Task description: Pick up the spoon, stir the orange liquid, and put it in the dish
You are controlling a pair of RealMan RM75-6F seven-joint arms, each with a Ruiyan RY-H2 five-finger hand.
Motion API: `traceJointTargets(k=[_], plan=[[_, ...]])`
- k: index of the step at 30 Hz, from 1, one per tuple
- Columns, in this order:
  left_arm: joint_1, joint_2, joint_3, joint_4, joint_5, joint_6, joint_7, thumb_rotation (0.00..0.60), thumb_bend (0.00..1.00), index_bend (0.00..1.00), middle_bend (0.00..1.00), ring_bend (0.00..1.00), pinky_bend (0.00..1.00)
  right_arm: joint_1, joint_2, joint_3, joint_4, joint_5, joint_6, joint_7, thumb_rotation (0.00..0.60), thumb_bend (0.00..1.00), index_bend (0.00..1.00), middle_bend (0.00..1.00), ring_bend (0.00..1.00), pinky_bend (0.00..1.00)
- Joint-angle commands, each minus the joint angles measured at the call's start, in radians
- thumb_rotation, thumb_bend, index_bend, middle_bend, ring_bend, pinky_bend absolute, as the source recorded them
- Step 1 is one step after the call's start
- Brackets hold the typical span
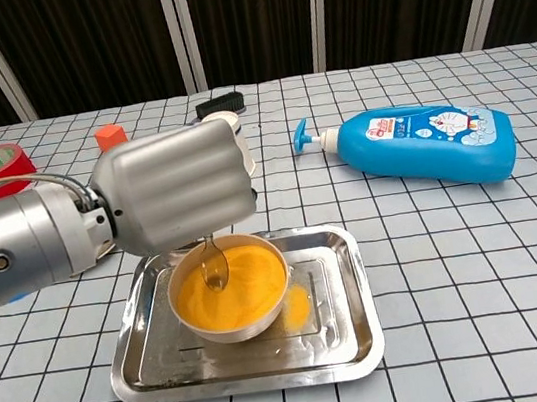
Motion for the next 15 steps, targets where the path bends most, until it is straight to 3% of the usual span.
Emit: traceJointTargets(k=[1, 15], plan=[[0.002, 0.009, -0.005, -0.006, -0.002, 0.007, -0.012, 0.600, 0.72, 0.83, 1.00, 1.00, 1.00, 0.000, 0.000, 0.000, 0.000, 0.000, 0.000, -0.001, 0.600, 0.31, 0.00, 0.00, 0.00, 0.00], [0.000, 0.040, -0.011, -0.079, 0.017, 0.010, -0.111, 0.600, 0.72, 0.83, 1.00, 1.00, 1.00, -0.001, 0.000, 0.000, -0.001, 0.001, 0.001, -0.002, 0.600, 0.31, 0.00, 0.00, 0.00, 0.00]])
